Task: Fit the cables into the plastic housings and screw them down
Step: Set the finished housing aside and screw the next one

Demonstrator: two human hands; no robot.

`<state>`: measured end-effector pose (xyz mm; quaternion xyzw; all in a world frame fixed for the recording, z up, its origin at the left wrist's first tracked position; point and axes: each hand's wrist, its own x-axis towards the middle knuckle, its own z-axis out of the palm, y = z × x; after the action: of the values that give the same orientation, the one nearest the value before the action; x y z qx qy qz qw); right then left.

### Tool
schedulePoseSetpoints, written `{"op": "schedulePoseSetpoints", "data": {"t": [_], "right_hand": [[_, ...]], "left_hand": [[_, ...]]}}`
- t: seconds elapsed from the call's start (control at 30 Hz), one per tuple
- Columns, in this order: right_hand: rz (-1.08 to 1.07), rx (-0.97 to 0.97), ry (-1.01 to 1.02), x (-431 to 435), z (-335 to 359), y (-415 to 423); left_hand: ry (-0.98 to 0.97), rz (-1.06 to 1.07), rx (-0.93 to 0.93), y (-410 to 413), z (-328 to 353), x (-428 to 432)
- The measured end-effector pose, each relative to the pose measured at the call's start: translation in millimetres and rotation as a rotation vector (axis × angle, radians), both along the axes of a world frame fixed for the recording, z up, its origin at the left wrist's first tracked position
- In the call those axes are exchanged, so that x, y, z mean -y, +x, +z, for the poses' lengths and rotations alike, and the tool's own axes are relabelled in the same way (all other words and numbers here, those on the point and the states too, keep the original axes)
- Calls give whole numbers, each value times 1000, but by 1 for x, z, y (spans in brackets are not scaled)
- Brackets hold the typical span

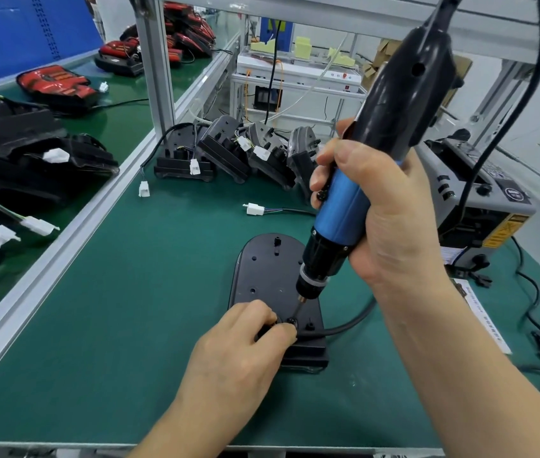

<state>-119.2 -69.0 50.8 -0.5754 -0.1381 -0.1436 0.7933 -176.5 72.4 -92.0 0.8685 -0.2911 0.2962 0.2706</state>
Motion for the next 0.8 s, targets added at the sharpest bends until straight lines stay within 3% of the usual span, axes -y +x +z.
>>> {"op": "schedulePoseSetpoints", "data": {"t": [0.5,0.8], "right_hand": [[18,-2,-45,-2,-5,4],[-122,-139,271,55,-6,11]], "left_hand": [[6,-3,-19,1,-1,0],[4,-17,-22,2,-3,-1]]}}
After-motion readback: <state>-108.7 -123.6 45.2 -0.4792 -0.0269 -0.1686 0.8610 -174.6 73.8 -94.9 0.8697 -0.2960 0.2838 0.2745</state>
